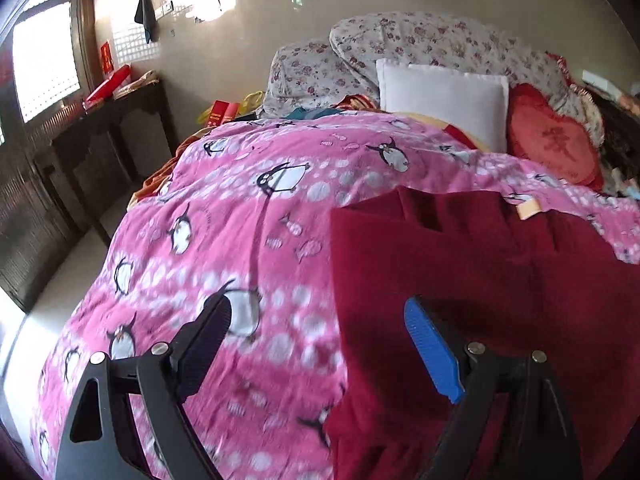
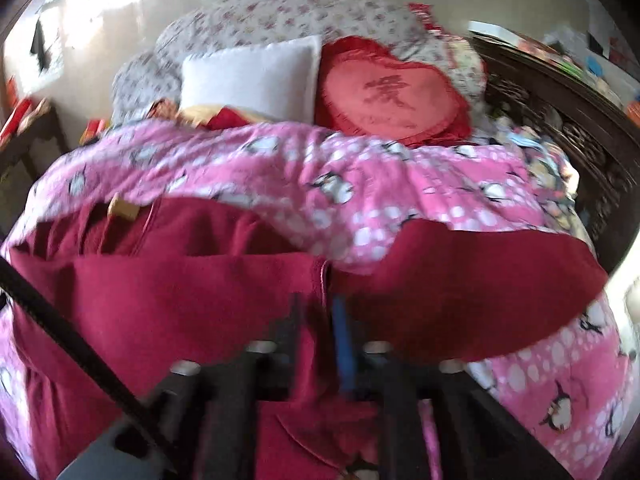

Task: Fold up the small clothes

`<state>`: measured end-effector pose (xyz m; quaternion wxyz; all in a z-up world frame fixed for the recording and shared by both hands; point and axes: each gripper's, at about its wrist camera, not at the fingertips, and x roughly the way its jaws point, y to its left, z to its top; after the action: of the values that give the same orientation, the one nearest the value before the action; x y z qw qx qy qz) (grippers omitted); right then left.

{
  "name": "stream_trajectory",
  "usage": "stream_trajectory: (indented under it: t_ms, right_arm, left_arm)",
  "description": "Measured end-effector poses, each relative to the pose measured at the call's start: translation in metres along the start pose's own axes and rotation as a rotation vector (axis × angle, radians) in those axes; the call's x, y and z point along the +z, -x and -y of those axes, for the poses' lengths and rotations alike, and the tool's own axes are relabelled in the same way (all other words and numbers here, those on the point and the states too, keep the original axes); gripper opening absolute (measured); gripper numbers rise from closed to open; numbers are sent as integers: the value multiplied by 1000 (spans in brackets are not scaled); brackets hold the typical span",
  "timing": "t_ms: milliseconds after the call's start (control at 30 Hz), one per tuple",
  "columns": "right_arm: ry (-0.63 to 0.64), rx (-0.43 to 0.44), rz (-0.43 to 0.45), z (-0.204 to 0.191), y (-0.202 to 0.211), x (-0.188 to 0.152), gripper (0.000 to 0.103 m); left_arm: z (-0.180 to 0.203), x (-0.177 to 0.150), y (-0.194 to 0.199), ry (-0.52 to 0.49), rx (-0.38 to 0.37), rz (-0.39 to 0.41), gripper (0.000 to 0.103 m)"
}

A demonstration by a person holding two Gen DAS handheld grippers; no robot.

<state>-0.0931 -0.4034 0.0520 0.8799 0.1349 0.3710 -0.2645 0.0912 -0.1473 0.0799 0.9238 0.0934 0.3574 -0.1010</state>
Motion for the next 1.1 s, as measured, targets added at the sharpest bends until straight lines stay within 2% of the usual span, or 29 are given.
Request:
stream_trajectory:
  t_ms: [67,133,167,200,233,300,433,533,567,633,700,800,833,867,900,967,1100]
  right_arm:
    - [12,52,48,-5,14,1,56]
    - [100,133,14,-26,14,-5,48]
    - [136,146,-9,-35,10,-9,34]
    - [176,135,-44,-43,1,-17,26]
    - [207,95,-85,-50,-15,-27,26]
    - [209,72,-47,-49,-20,-34,26]
    - [120,146,-50,-35,6,-26,28]
    - [146,137,-12,-33,29,-34,39]
    - [141,138,-18,-31,29,-38,45]
    - [113,139,-60,-28,12,-46,46]
    - [77,179,-118,-21,-10,-54,48]
    - [-26,268,-98,7,5,-51,51]
    - [-61,276,-73,19,15,-49,52]
    - [-94,264,-34,36,27,-48,62]
    - [-135,237,-2,57,36,-49,77]
    - [-244,207,21,99,41,-51,91]
    - [-561,187,0,191,20,-61,91]
  left_arm:
    - [4,4,-14,-8,32,-19,88]
    - [5,1,-29,-17,59,-48,88]
    - [4,-1,-34,-14,59,-57,88]
    - [4,-4,-39,-9,56,-60,88]
    - [4,-5,-41,-5,54,-57,88]
    - [2,-7,-37,-1,47,-56,88]
    - [-8,-15,-9,6,10,-49,88]
    - [-11,-31,11,15,-32,-25,90]
    - [-9,-37,11,9,-38,-33,90]
    - [-1,-52,3,-32,-34,-71,91]
    - [7,-61,-9,-72,-2,-97,91]
    - [0,-60,-18,-38,-27,-126,97]
    - [-5,-58,-19,-17,-37,-134,97]
    - [-10,-55,-19,9,-46,-140,97]
    - [-15,-54,-18,27,-44,-138,97]
    - [-20,-55,-18,38,-33,-133,97]
    - [-16,-60,-21,30,-25,-132,97]
